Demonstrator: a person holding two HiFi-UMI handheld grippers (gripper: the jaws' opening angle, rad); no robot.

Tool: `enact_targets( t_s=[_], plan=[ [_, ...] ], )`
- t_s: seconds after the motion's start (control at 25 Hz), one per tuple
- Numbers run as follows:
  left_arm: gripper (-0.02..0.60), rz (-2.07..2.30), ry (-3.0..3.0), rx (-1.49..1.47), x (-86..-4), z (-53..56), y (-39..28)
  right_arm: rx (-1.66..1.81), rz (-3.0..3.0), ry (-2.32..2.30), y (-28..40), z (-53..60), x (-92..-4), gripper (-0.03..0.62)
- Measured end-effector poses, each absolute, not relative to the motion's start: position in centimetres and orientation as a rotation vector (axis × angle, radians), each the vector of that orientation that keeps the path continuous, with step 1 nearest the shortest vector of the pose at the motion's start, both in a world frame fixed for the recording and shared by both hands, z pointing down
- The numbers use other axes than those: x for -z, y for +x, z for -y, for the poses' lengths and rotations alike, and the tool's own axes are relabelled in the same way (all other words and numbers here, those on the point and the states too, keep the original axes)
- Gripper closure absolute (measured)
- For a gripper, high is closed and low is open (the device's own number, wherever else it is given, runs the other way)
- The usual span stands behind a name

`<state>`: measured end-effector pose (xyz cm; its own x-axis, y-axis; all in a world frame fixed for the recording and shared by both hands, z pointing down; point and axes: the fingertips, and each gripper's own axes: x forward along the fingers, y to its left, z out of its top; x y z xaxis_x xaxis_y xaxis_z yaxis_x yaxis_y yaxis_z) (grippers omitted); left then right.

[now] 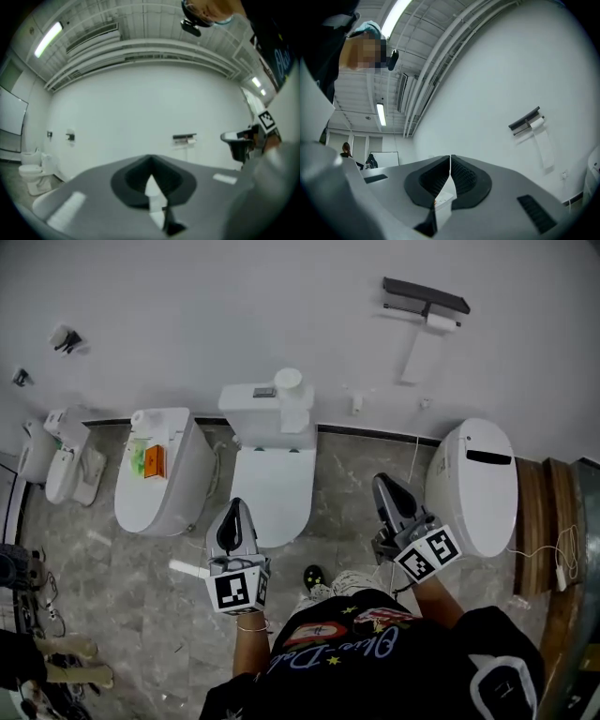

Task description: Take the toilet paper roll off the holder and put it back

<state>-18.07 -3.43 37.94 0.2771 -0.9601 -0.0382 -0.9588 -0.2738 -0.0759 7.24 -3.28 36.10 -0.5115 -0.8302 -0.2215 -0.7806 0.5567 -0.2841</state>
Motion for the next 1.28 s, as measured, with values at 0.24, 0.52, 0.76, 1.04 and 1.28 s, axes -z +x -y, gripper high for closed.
enact_targets(
  t_s=[0.24,0.52,0.76,1.04,1.28],
  plan=[
    [0.583,-1.809,-2.529,-0.004,-38.4,6.8,-17.4,0.253,-2.487,-1.318,5.3,6.6,-36.3,0.58],
    [0.583,-1.807,-2.53,-0.002,-38.1,10.2,-16.7,0.278,-2.65,-1.232,3.4,11.6,-38.0,0.579],
    [0.583,-1.85,-2.526,0.027,-38.8,12.1,-16.8,0.135,-3.019,-1.026,-0.6,21.3,-39.4,0.45],
    [0.583,-1.911,-2.509,0.094,-40.1,14.1,-17.8,-0.137,-3.47,-1.006,-3.7,33.5,-45.2,0.45],
    [0.583,-1.965,-2.541,0.126,-42.2,15.5,-17.9,-0.271,-3.839,-0.878,-5.3,39.4,-52.5,0.45]
  ],
)
